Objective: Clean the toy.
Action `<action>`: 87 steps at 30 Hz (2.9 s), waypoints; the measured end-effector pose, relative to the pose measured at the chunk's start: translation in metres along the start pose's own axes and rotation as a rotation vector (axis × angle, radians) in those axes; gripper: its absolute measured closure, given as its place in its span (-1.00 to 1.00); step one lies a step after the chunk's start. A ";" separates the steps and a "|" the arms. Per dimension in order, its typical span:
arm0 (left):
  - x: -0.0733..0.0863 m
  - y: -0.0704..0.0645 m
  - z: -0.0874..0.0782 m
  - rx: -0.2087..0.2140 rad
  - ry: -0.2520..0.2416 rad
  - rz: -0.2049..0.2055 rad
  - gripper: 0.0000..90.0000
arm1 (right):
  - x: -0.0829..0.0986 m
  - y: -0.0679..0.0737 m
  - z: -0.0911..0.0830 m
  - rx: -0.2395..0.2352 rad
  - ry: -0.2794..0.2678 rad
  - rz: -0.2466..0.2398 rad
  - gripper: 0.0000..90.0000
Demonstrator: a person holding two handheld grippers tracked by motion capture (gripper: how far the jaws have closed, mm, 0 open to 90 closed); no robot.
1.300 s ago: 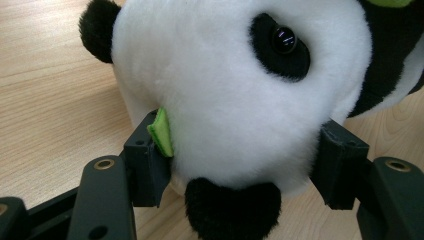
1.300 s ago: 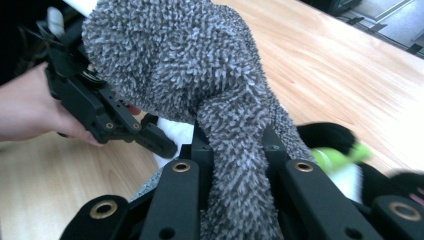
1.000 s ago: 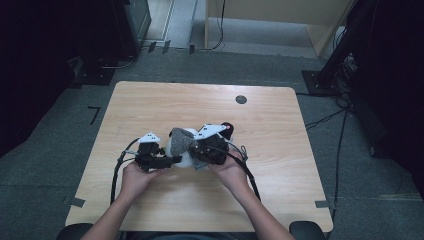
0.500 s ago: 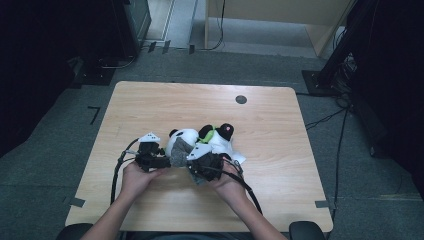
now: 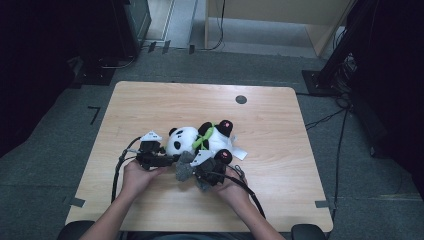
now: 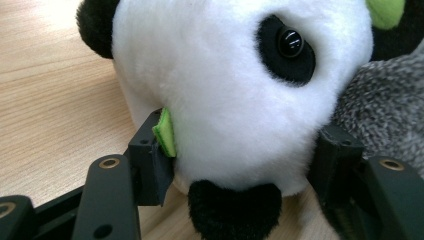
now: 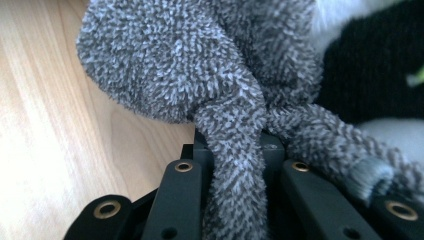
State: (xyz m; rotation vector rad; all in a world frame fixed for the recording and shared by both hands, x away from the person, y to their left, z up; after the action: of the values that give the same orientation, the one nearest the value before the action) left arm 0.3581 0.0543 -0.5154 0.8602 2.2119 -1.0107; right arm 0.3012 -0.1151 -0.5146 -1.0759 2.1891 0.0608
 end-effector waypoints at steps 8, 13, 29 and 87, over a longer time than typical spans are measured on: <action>-0.001 0.000 0.001 0.001 0.003 0.005 -0.13 | 0.001 -0.018 -0.023 -0.002 0.015 0.021 0.74; -0.001 -0.001 0.001 0.001 0.006 0.007 -0.12 | -0.001 -0.031 -0.042 0.024 -0.014 0.040 0.74; -0.002 -0.003 0.003 0.002 0.005 0.012 -0.13 | 0.001 -0.077 -0.085 0.092 -0.100 0.133 0.74; -0.001 -0.005 0.003 0.022 0.022 -0.004 -0.11 | 0.018 -0.014 0.000 -0.047 0.080 -0.017 0.74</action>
State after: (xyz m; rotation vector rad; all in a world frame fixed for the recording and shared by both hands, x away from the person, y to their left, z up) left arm 0.3560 0.0494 -0.5138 0.8806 2.2259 -1.0339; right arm 0.3040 -0.1366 -0.5223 -1.1403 2.2602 0.0627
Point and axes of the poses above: each handheld gripper's, and its own axes: z roughly forward along the jaws, x roughly out of its underside, y roughly to its left, the point moved 5 cm from there along z, roughly forward along the jaws, and after that the axes turned 13 degrees about x, right-handed, at the moved point
